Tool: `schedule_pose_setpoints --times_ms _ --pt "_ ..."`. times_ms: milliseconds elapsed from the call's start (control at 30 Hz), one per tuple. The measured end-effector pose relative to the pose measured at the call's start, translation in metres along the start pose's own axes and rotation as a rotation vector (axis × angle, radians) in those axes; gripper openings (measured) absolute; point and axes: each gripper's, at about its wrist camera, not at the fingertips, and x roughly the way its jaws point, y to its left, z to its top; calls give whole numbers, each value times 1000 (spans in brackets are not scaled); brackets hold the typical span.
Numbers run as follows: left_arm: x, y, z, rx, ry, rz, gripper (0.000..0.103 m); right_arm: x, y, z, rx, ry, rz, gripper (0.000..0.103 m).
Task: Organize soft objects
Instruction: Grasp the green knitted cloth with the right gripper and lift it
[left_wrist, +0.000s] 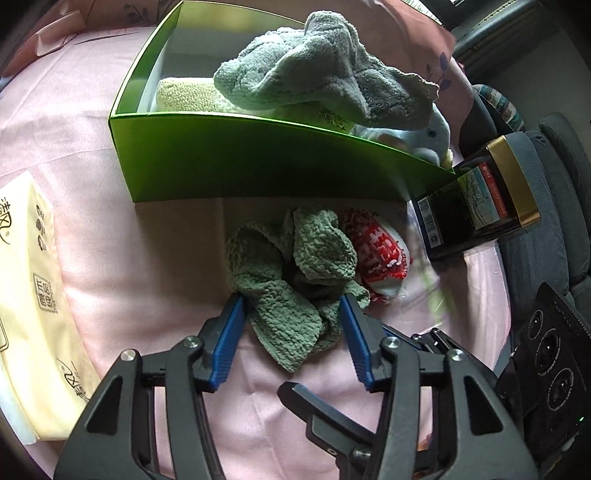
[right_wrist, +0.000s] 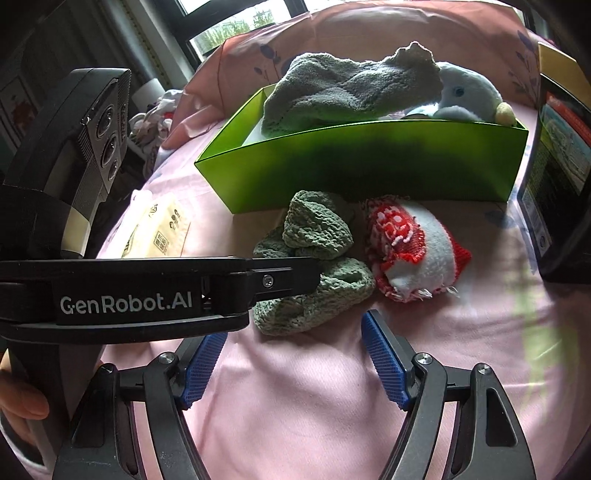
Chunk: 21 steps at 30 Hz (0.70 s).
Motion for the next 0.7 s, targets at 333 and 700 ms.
schedule_pose_setpoints --times_ms 333,700 --pt "-1 11 2 4 18 -39 12 10 1 4 -55 4 10 18" --pt "-52 -21 -17 105 -82 -52 11 -44 21 -2 -154 -98 -15 14"
